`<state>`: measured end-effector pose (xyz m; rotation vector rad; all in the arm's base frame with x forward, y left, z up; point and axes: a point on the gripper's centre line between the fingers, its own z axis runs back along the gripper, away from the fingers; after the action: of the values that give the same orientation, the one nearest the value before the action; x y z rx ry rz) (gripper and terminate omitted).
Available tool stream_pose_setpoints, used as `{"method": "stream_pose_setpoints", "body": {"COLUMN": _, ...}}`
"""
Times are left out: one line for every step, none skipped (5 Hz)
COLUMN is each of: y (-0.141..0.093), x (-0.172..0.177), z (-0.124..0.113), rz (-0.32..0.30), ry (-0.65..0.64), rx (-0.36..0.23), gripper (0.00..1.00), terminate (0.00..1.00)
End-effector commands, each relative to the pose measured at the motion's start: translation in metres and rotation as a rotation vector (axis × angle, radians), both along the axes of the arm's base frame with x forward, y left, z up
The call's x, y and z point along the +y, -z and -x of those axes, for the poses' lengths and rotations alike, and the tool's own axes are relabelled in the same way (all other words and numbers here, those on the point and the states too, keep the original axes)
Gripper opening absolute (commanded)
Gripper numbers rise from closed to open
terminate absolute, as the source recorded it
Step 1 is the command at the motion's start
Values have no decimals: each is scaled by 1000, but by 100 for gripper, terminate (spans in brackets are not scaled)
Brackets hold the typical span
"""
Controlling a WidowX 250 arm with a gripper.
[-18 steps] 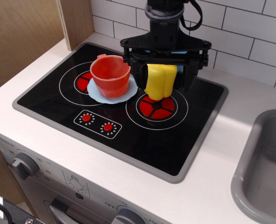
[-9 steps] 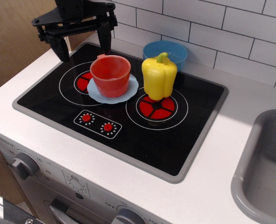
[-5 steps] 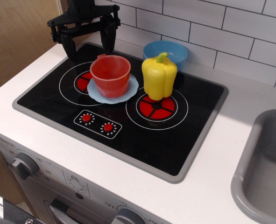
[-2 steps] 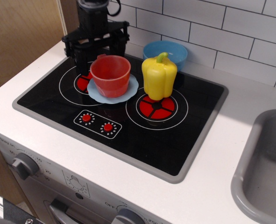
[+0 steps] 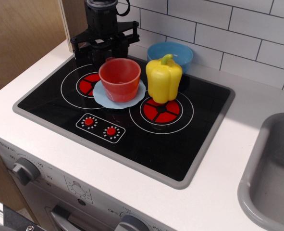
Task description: Take cup off plate
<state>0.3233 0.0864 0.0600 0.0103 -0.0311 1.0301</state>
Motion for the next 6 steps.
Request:
{"method": "stream_pose_setpoints", "body": {"y": -30, "x": 6, "z": -5, "rz": 20, "ry": -24, "rx": -82, "gripper": 0, "terminate": 0}}
{"method": "stream_pose_setpoints", "body": {"y": -41, "x": 12, "z": 0, "rz": 52, "ry": -26, "rx": -91, "gripper": 0, "terminate": 0}}
{"method": "stream_pose_setpoints", "body": {"y": -52, "x": 23, "z": 8, "rz": 110, "ry": -22, "rx": -73, "gripper": 0, "terminate": 0}}
{"method": "stream_pose_setpoints", "body": {"y": -57, "x": 38, "z": 17, "rz": 119, "ry": 20, "rx": -80, "gripper": 0, "terminate": 0}}
{"method": "stream_pose_setpoints", "body": {"y": -57, "x": 53, "z": 23, "rz": 114, "ry": 57, "rx": -74, "gripper": 0, "terminate": 0}}
{"method": "stream_pose_setpoints", "body": {"y": -57, "x": 65, "z": 27, "rz": 115, "ry": 70, "rx": -68, "gripper": 0, "terminate": 0}}
